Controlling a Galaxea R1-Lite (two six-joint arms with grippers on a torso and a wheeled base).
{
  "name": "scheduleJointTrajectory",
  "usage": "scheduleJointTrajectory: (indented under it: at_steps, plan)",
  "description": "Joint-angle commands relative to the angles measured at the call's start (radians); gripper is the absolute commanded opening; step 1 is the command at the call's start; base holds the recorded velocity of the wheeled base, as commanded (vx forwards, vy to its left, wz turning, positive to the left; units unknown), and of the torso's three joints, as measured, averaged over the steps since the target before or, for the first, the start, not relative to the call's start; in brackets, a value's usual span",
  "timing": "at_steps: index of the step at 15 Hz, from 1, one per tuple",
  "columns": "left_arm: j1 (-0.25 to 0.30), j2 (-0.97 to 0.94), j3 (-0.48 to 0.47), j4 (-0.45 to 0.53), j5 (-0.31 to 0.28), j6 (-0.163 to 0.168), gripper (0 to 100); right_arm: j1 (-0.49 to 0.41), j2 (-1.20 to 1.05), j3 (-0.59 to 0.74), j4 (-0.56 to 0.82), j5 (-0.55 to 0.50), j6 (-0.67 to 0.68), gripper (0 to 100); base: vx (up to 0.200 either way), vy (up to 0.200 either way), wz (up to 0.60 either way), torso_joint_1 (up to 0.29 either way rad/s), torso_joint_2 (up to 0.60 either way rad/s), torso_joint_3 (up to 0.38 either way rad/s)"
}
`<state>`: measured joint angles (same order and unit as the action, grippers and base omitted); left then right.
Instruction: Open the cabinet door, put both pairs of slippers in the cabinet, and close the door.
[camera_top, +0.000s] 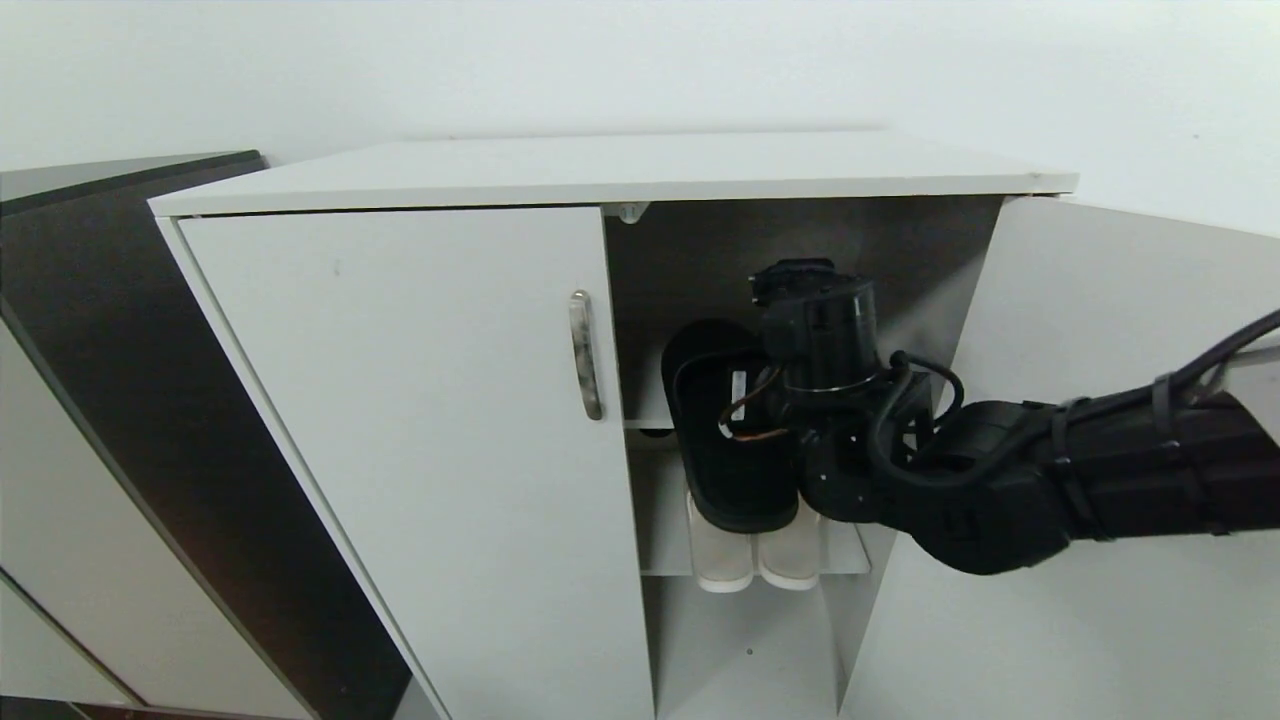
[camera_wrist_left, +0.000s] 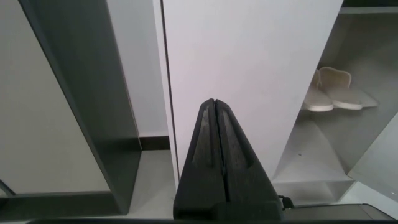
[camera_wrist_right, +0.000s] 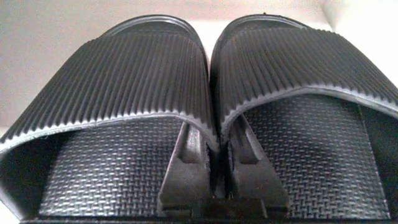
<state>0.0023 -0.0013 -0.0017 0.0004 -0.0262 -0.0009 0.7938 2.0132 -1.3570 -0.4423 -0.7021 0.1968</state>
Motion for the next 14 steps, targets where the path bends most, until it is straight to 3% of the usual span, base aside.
scheduleJointTrajectory:
  at_steps: [1, 8, 14]
  plan:
    - [0.001, 0.001, 0.0, 0.001, 0.0, -0.001, 0, -0.071, 0.128, -0.157, 0.004, 0.01, -0.045, 0, 0.0, 0.0, 0.0, 0.0, 0.0, 0.0]
    - [0.001, 0.001, 0.0, 0.0, 0.002, -0.002, 0, -0.159, 0.314, -0.51, 0.14, 0.047, -0.069, 0, 0.0, 0.0, 0.0, 0.0, 0.0, 0.0]
    - [0.001, 0.001, 0.0, 0.0, 0.002, -0.002, 0, -0.168, 0.32, -0.562, 0.241, 0.081, -0.062, 0, 0.0, 0.0, 0.0, 0.0, 0.0, 0.0]
